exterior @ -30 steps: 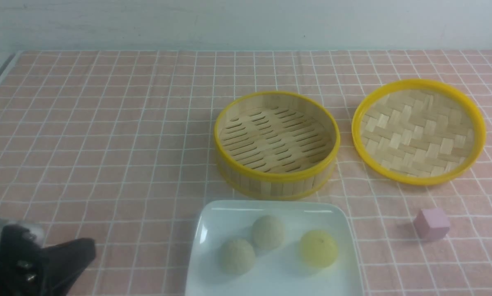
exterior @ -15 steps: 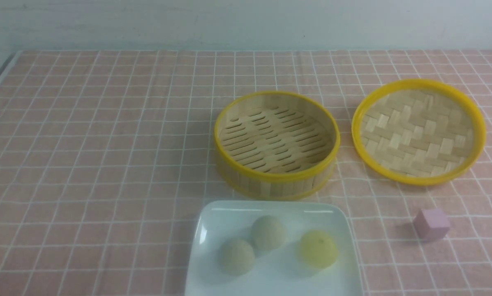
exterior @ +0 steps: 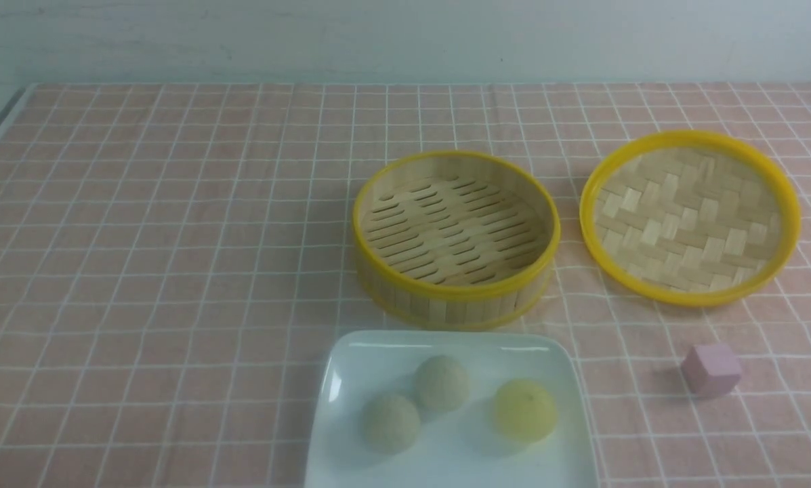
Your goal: Put the steamed buns into the plate on the pink tablecloth.
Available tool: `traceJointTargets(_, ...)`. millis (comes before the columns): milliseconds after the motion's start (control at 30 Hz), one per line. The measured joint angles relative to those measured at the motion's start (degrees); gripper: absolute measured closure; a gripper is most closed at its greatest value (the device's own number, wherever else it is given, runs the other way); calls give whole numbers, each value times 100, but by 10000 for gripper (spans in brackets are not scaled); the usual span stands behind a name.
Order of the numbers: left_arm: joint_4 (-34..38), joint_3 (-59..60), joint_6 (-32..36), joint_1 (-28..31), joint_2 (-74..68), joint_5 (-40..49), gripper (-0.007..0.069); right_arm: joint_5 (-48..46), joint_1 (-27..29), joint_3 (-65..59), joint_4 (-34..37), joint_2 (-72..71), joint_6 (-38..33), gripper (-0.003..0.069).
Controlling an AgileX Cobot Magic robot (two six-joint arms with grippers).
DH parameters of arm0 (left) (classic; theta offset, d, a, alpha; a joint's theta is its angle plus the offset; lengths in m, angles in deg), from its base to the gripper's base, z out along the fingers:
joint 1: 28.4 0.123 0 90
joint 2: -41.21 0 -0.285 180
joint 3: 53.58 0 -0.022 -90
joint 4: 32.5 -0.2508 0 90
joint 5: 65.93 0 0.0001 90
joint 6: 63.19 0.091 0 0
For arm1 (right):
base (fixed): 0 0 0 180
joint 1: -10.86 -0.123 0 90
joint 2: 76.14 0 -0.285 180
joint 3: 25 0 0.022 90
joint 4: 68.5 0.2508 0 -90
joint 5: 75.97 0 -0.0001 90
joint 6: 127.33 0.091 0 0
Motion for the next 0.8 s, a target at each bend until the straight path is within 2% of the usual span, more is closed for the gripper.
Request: traceJointTargets(800, 0, 0, 0, 0, 0, 13, 541, 0, 0, 0, 0, 0, -43, 514)
